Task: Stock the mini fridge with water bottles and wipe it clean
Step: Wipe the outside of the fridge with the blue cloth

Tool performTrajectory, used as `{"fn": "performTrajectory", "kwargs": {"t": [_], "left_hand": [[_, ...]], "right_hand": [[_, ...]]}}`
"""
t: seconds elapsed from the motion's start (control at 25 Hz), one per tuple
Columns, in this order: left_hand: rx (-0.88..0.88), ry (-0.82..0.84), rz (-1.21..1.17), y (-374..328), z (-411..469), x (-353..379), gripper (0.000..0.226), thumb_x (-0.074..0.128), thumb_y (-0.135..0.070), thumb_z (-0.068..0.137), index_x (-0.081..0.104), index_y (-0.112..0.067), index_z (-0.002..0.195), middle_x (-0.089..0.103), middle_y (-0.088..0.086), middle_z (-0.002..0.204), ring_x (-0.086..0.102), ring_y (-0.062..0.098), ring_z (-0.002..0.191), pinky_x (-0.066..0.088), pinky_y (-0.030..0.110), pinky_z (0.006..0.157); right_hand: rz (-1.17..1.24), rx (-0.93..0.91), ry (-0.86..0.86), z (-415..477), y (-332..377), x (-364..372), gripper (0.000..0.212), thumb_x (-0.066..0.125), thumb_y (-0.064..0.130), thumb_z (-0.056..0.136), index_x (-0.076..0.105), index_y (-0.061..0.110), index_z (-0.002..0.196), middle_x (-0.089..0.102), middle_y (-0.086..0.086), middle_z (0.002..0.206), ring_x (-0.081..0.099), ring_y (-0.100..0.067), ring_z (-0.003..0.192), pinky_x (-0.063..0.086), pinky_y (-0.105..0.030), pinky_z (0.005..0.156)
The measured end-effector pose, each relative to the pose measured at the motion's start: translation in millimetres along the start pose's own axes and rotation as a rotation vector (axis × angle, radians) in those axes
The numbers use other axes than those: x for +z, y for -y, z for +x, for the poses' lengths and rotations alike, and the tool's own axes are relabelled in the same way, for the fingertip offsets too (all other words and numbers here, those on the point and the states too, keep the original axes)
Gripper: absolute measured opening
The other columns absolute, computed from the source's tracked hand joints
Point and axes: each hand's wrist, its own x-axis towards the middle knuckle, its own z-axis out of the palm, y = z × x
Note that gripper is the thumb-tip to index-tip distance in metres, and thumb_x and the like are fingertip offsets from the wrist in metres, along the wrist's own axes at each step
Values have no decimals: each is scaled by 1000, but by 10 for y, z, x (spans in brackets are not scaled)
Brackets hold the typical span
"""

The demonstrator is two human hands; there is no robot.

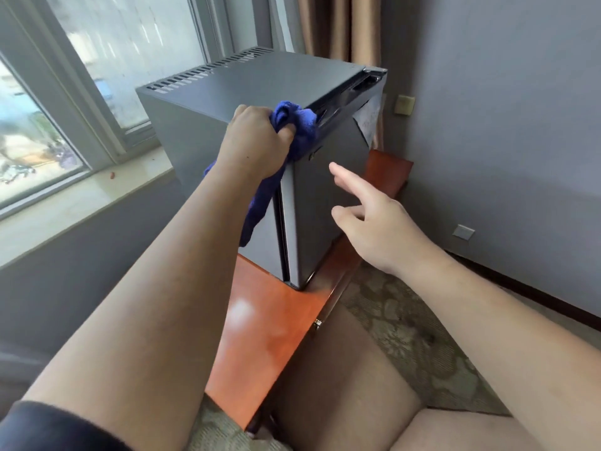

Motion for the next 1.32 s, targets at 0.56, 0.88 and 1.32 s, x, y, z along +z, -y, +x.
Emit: {"fn": "performTrajectory", "kwargs": {"t": [0.56,0.88,1.32], "left_hand": [[-284,-46,176,-459,-403,81,35,48,-37,103,61,-17,129,43,18,134,50,41,120,41,42,102],[-301,-226,-152,-312,-466,249,34,48,-34,103,60,-21,132,66,7,107,63,31,102,48,38,81],[-518,-647,-469,-699,-695,848,35,55,-52,98,67,-32,125,74,-9,116,68,7,114,51,34,104]], "right_hand": [[-15,-289,88,-129,-469,-830,57,57,19,99,43,35,152,42,16,157,56,-5,123,37,-2,94],[-247,-449,241,1118,-292,-346,67,55,13,98,30,20,160,16,2,170,23,-17,154,19,-30,125],[-236,-775,525,1913,-589,-644,44,68,21,86,54,12,126,46,-7,129,50,-27,121,40,-36,108]]}}
